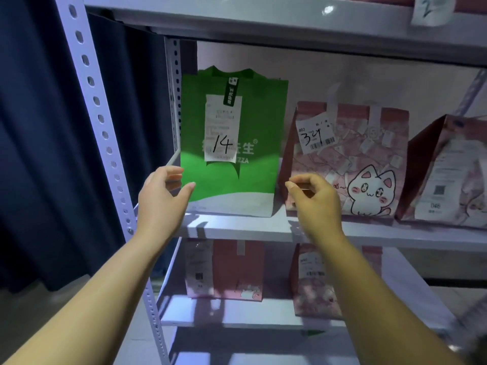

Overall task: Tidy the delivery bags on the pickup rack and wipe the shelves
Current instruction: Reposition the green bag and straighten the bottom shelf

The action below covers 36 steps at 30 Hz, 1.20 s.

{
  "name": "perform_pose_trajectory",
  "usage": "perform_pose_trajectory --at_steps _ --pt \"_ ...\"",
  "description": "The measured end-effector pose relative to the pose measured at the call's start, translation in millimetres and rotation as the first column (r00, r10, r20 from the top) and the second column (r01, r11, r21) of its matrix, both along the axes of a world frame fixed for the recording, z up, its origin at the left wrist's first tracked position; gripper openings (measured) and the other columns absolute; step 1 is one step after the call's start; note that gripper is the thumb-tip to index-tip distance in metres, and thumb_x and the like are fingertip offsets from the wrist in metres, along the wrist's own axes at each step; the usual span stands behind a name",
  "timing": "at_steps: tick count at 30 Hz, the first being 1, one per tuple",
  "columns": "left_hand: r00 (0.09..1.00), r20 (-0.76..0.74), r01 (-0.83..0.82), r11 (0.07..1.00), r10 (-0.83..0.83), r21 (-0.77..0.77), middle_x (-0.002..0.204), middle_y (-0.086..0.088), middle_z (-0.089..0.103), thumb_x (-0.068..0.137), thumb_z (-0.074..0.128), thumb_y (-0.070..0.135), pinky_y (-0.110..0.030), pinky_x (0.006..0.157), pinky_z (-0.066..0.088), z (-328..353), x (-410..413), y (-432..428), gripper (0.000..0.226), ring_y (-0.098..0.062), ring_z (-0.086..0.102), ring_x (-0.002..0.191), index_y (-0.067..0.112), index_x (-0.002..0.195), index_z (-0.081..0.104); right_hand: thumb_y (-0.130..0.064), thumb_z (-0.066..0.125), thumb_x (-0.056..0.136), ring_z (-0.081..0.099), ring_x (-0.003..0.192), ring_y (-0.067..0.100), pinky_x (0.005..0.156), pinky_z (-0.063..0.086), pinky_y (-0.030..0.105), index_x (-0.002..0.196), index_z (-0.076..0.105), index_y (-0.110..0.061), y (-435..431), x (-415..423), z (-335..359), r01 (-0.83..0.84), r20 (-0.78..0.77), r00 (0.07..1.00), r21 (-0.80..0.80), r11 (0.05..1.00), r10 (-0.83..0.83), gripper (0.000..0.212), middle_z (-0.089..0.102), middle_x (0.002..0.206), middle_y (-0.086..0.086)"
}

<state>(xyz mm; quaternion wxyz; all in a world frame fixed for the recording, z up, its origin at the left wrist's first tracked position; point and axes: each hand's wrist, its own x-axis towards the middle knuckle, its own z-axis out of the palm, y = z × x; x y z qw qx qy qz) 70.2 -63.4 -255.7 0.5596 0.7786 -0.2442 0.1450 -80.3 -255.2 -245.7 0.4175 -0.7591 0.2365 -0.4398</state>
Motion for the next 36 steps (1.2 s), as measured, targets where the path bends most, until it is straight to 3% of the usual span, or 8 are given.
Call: perform_pose_trajectory --at_steps 5,12,18,29,36 --pt "0.997 -0.081 -0.012 1.000 0.010 -0.021 0.102 0.006 0.061 0.085 0.066 0.020 -0.007 0.067 0.039 -11.9 -52.5 5.4 0.026 -0.006 0.058 0.087 0.015 0.109 0.058 -0.020 0.063 0.087 0.065 0.086 0.015 0.080 0.056 0.042 0.083 0.065 -0.027 -2.6 -43.4 -16.4 -0.166 -0.121 0.977 0.068 0.984 0.174 0.008 0.069 0.088 -0.006" --pt "0.978 -0.207 -0.031 0.999 0.038 0.039 0.090 0.015 0.062 0.085 0.065 0.023 -0.011 0.069 0.040 -56.8 -119.5 15.7 0.016 0.005 0.056 0.084 0.021 0.100 0.059 -0.024 0.063 0.087 0.063 0.083 0.012 0.080 0.055 0.041 0.080 0.065 -0.029 -2.8 -107.9 -56.9 -0.279 -0.311 0.901 0.120 0.953 0.303 0.008 0.067 0.083 -0.008" --pt "0.952 -0.295 -0.059 0.996 0.078 0.072 0.087 0.015 0.062 0.085 0.066 0.022 -0.020 0.072 0.046 -106.5 -165.3 22.8 0.013 -0.002 0.059 0.083 0.021 0.097 0.061 -0.026 0.062 0.089 0.061 0.083 0.011 0.078 0.055 0.035 0.085 0.065 -0.028 -4.0 -147.0 -100.8 -0.348 -0.424 0.813 0.195 0.917 0.398 0.005 0.066 0.086 -0.008" --pt "0.858 -0.513 0.062 0.983 0.035 0.171 0.089 0.008 0.065 0.085 0.065 0.022 -0.019 0.066 0.047 -182.1 -206.2 13.5 0.014 -0.011 0.062 0.086 0.018 0.098 0.062 -0.022 0.063 0.088 0.056 0.071 0.009 0.071 0.047 0.029 0.083 0.064 -0.026 -12.7 -177.6 -173.0 -0.296 -0.493 0.751 0.342 0.892 0.439 0.007 0.062 0.081 -0.009" --pt "0.822 -0.569 0.128 0.972 0.006 0.196 0.090 0.003 0.067 0.085 0.065 0.022 -0.026 0.073 0.051 -205.7 -189.7 1.4 0.011 -0.013 0.062 0.087 0.020 0.096 0.061 -0.023 0.064 0.086 0.060 0.080 0.015 0.079 0.053 0.038 0.079 0.064 -0.028 -24.0 -162.6 -204.7 -0.175 -0.531 0.771 0.356 0.918 0.353 0.009 0.064 0.081 -0.008"
